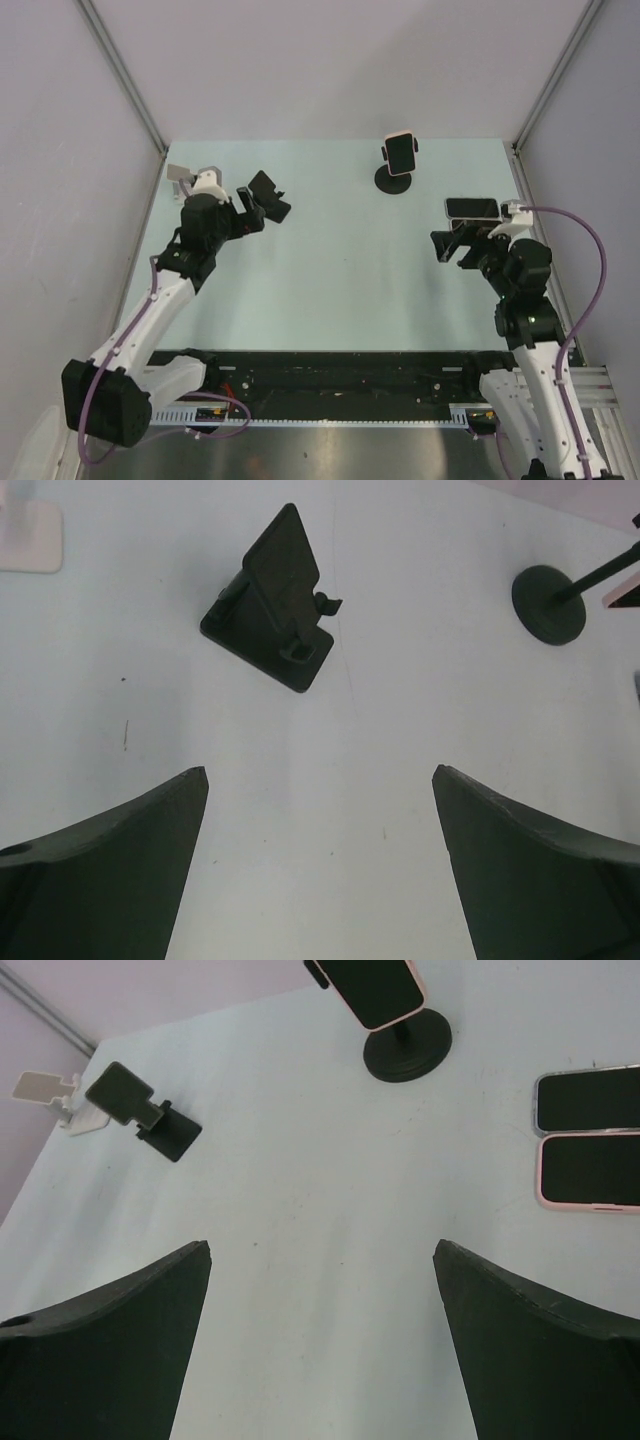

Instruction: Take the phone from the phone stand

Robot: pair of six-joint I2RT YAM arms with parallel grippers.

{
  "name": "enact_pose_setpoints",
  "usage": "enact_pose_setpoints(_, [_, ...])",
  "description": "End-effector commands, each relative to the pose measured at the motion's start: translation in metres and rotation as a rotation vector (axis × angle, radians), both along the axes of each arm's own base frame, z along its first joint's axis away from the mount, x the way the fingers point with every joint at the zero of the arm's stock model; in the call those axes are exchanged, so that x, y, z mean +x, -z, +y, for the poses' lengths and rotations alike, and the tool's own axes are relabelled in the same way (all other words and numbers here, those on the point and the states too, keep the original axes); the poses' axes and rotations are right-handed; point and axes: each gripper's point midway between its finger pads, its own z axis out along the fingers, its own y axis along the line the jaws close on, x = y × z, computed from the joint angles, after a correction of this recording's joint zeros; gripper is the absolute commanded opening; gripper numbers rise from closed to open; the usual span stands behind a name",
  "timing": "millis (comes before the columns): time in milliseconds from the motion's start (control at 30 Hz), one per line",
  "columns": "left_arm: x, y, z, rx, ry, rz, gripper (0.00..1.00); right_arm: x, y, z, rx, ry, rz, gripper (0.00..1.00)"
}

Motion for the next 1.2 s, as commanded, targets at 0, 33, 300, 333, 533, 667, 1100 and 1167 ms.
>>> enact_pose_setpoints(0, [0.040,-0.033,-0.002,-0.151,-0.020,-0.096,1.00,-0.035,-0.022,0.005,-0.037,-0.062,-0.044,1.00])
enact_pose_setpoints(33, [0.050,-0.028,-0.004,-0.164,-0.006,-0.092,1.00,-0.040,-0.026,0.005,-0.038,-0.065,-0.057,1.00])
enact_pose_setpoints(300, [0.106,-0.006,0.005,-0.229,0.021,-0.108,0.94,-0.063,-0.036,-0.002,-0.119,-0.041,-0.143,1.00])
enact_pose_setpoints(333, [0.111,0.002,0.005,-0.220,0.023,-0.095,0.93,-0.066,-0.040,-0.003,-0.121,-0.035,-0.161,1.00])
enact_pose_setpoints(533, [0.136,0.027,-0.002,-0.184,0.076,-0.055,0.82,-0.083,-0.046,-0.006,-0.157,-0.048,-0.207,1.00])
enact_pose_setpoints(667, [0.147,0.045,-0.003,-0.188,0.073,-0.016,0.77,-0.087,-0.044,-0.012,-0.158,-0.017,-0.218,1.00])
enact_pose_setpoints(1100, [0.163,0.069,-0.015,-0.236,0.137,0.023,0.48,-0.087,-0.046,-0.014,-0.147,-0.005,-0.254,0.99])
enact_pose_setpoints(1167, [0.164,0.074,-0.014,-0.246,0.136,0.032,0.45,-0.087,-0.046,-0.013,-0.142,-0.010,-0.253,0.99])
